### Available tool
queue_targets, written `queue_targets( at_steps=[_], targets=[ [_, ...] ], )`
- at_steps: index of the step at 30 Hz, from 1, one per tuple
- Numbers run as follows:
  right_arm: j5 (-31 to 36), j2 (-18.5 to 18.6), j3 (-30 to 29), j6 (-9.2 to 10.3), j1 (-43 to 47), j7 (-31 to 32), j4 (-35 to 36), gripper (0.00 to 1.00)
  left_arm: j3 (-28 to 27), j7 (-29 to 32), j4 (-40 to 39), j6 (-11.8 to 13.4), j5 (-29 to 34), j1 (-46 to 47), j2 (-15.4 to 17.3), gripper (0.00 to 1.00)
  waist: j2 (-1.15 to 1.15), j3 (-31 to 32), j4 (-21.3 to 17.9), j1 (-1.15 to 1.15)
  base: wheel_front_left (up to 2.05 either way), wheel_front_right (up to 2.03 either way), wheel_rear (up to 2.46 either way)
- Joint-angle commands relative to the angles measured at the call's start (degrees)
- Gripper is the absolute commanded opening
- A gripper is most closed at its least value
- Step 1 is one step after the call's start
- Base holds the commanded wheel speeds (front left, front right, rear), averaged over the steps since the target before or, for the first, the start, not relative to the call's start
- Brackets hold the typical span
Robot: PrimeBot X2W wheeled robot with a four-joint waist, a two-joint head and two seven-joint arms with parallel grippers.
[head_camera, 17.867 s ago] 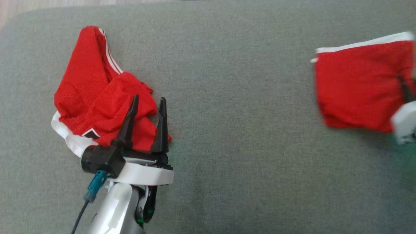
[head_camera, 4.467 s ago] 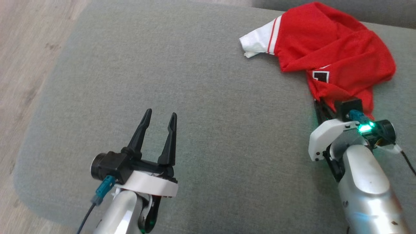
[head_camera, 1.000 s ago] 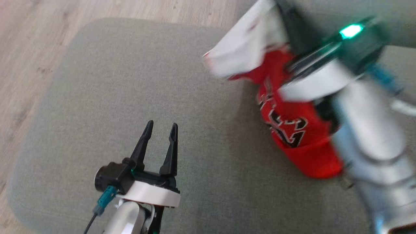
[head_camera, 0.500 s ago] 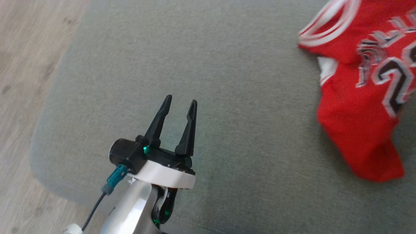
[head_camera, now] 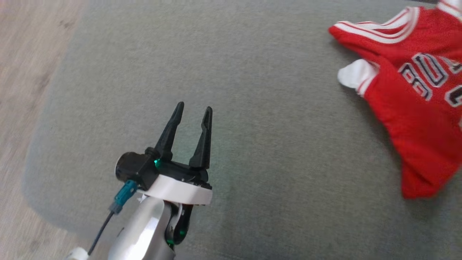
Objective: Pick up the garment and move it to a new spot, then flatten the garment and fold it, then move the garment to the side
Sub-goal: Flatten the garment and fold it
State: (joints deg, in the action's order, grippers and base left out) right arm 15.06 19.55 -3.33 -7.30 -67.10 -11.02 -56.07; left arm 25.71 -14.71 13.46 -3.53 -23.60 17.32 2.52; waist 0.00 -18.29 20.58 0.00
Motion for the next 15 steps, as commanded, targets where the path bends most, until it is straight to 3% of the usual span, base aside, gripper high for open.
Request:
queue_targets(
  at_steps=[1,9,15],
  targets=[
    [-0.83,-2.01,0.95,-0.19,0.58,-1.32,1.58,1.0,-2.47,-0.29,-1.48,0.12,0.79,1.46,0.36,1.0,0.0,1.75,-2.22,0.0,0.0,0.0,0.0],
    [-8.39,-10.54,4.23,-0.19,11.47,-3.87,9.29,1.0,-6.26,-0.29,-0.67,-0.56,3.04,-0.12,0.36,1.0,0.0,7.64,-9.24,0.0,0.0,0.0,0.0],
    [-14.21,-14.59,3.64,-0.19,31.12,-3.95,25.64,1.0,-8.09,-0.29,-0.02,-1.3,4.65,-1.86,0.36,1.0,0.0,11.06,-14.85,0.0,0.0,0.0,0.0]
  ],
)
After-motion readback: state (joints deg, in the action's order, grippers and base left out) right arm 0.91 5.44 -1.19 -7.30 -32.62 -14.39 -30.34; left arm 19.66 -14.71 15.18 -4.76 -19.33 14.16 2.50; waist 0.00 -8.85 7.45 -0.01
